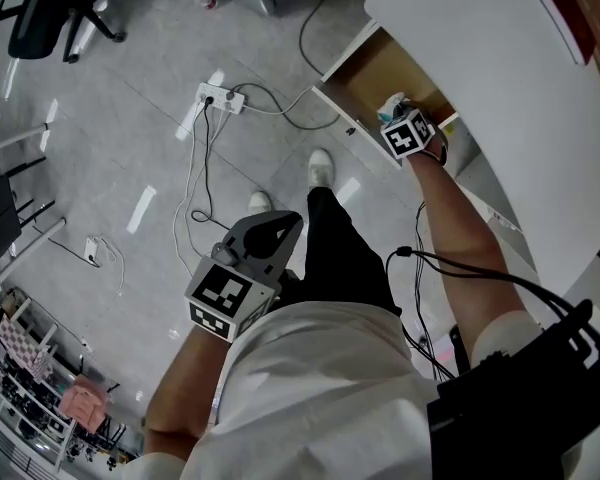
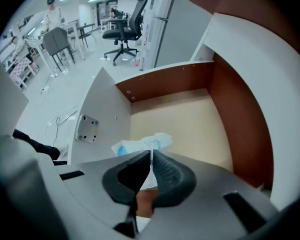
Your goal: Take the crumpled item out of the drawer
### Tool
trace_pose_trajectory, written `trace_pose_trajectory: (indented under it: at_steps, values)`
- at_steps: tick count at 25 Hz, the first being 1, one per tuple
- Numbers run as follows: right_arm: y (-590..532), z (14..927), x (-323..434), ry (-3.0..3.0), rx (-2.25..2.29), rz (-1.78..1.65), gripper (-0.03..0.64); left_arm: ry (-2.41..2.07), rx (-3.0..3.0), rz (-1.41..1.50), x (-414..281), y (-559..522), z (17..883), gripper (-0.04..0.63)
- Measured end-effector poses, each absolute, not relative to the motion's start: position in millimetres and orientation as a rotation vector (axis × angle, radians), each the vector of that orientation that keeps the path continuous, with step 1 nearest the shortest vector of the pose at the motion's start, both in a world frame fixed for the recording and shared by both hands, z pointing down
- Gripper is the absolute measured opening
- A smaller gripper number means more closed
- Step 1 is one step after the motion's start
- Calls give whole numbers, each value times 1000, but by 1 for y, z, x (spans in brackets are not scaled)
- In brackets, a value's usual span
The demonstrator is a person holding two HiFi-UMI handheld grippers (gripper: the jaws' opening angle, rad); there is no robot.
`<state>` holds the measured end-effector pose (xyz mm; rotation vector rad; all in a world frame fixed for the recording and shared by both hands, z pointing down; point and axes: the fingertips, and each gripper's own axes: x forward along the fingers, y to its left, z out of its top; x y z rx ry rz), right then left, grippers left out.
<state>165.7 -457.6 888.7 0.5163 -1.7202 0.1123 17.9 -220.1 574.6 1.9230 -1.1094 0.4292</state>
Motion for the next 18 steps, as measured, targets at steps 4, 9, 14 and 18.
trace_pose_trajectory:
  at_steps: [4, 9, 14, 18]
  values:
    - [-450, 857, 163, -1741, 525, 104, 38, -1096, 1951, 415, 18, -212, 553, 25]
    - [-431, 816, 160, -1766, 552, 103, 37, -1092, 2003, 391, 14, -198, 528, 25]
    - [-404, 767, 157, -1785, 575, 109, 35, -1087, 2058, 383, 5, -177, 497, 25]
    - [-377, 727, 149, -1814, 590, 130, 35, -1087, 2102, 386, -8, -159, 474, 26]
